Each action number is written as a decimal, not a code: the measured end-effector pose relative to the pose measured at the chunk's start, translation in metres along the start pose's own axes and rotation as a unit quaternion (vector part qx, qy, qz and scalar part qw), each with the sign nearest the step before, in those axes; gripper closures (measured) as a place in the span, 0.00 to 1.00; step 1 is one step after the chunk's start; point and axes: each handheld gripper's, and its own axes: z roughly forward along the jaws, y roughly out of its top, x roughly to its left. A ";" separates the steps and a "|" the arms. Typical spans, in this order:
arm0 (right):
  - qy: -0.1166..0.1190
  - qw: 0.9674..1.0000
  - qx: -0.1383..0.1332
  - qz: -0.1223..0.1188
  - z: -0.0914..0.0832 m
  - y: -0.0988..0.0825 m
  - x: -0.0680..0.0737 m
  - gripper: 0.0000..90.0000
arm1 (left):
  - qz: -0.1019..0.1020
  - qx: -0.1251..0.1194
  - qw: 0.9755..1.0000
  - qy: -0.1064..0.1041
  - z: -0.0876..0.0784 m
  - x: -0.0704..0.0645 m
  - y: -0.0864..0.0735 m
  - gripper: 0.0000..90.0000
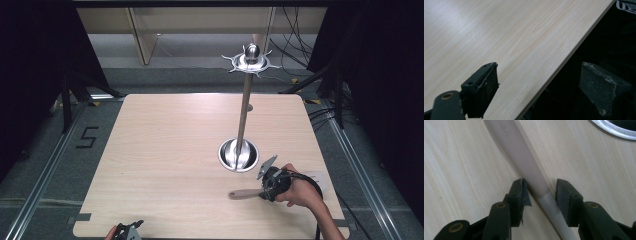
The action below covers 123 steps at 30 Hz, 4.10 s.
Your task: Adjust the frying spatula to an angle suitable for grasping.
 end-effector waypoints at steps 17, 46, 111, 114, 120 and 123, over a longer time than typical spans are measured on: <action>-0.024 0.999 0.038 -0.008 0.003 0.020 -0.014 0.79 | 0.000 0.000 1.000 -0.001 0.000 0.000 0.000 0.16; -0.035 0.998 0.042 -0.042 -0.002 0.025 -0.012 0.83 | 0.001 0.000 1.000 -0.004 -0.001 -0.001 0.001 0.16; -0.045 0.898 -0.430 0.080 -0.130 -0.002 -0.030 0.84 | 0.000 0.003 1.000 0.004 -0.001 0.000 0.000 0.16; -0.050 0.897 -0.431 0.083 -0.134 -0.001 -0.033 0.84 | -0.004 0.004 1.000 0.001 0.001 0.000 -0.001 0.16; -0.063 0.891 -0.441 0.087 -0.150 0.003 -0.041 0.84 | -0.005 0.006 1.000 0.003 0.001 0.000 -0.001 0.16; -0.063 0.894 -0.436 0.084 -0.160 0.005 -0.044 0.84 | -0.008 0.000 1.000 0.011 0.003 -0.001 -0.001 0.16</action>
